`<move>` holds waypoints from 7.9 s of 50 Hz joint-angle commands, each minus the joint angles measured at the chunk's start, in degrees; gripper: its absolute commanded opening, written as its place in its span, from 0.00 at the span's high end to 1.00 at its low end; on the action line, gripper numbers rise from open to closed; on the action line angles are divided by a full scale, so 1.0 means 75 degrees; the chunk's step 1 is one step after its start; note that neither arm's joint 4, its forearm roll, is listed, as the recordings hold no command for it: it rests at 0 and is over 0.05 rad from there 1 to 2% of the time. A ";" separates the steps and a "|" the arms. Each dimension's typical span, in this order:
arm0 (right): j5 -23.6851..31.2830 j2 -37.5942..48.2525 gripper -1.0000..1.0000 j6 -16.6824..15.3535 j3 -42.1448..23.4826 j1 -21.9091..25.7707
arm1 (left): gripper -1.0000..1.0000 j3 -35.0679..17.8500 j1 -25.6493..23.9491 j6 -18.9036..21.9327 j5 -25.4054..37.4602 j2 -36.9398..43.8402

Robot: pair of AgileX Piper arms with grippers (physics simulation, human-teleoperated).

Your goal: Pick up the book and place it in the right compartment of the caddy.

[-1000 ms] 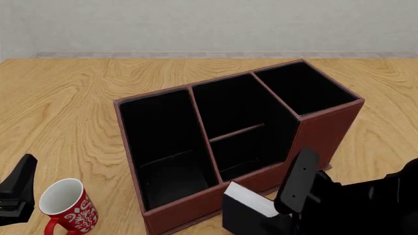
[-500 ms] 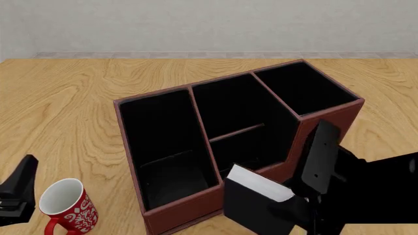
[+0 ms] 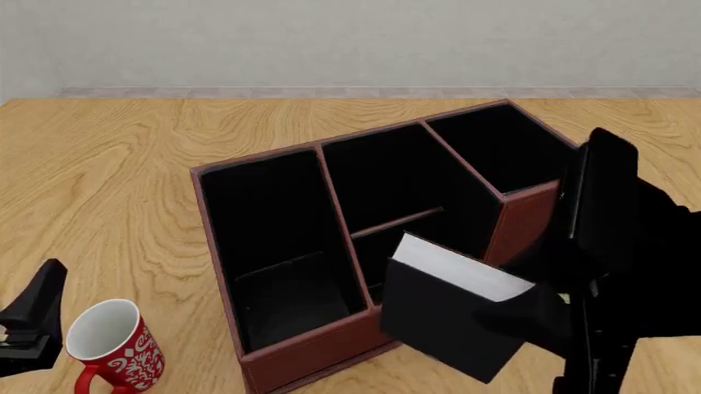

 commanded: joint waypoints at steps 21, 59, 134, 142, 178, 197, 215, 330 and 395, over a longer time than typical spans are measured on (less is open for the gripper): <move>0.0807 -0.0424 1.00 -0.0328 -0.1189 -0.0602 | 0.00 0.0026 -0.0056 0.0014 -0.0060 0.0075; 0.1352 0.0489 1.00 -0.1326 -0.3037 -0.1202 | 0.00 0.0034 -0.0051 0.0014 -0.0079 0.0082; 0.1352 0.0754 1.00 -0.2745 -0.4621 -0.3099 | 0.00 0.0015 -0.0044 -0.0020 0.0141 -0.0238; 0.1352 0.0651 1.00 -0.2755 -0.4641 -0.3377 | 0.00 -0.0002 -0.0043 -0.0018 0.0120 -0.0199; 0.1352 0.0609 1.00 -0.2716 -0.4591 -0.3608 | 0.00 0.0020 -0.0043 -0.0014 0.0070 -0.0150; 0.1352 0.0826 1.00 -0.2624 -0.4735 -0.3782 | 0.00 -0.0005 -0.0042 -0.0011 0.0124 -0.0188; 0.1352 0.1257 1.00 -0.2456 -0.4893 -0.3963 | 0.00 -0.0061 -0.0043 -0.0012 0.0292 -0.0321; 0.1302 0.2684 1.00 -0.0492 -0.5420 -0.4652 | 0.00 -0.0065 -0.0043 -0.0004 0.0340 -0.0363; 0.0195 0.2265 1.00 0.0085 -0.3652 -0.4793 | 0.00 -0.0049 -0.0040 -0.0009 0.0306 -0.0363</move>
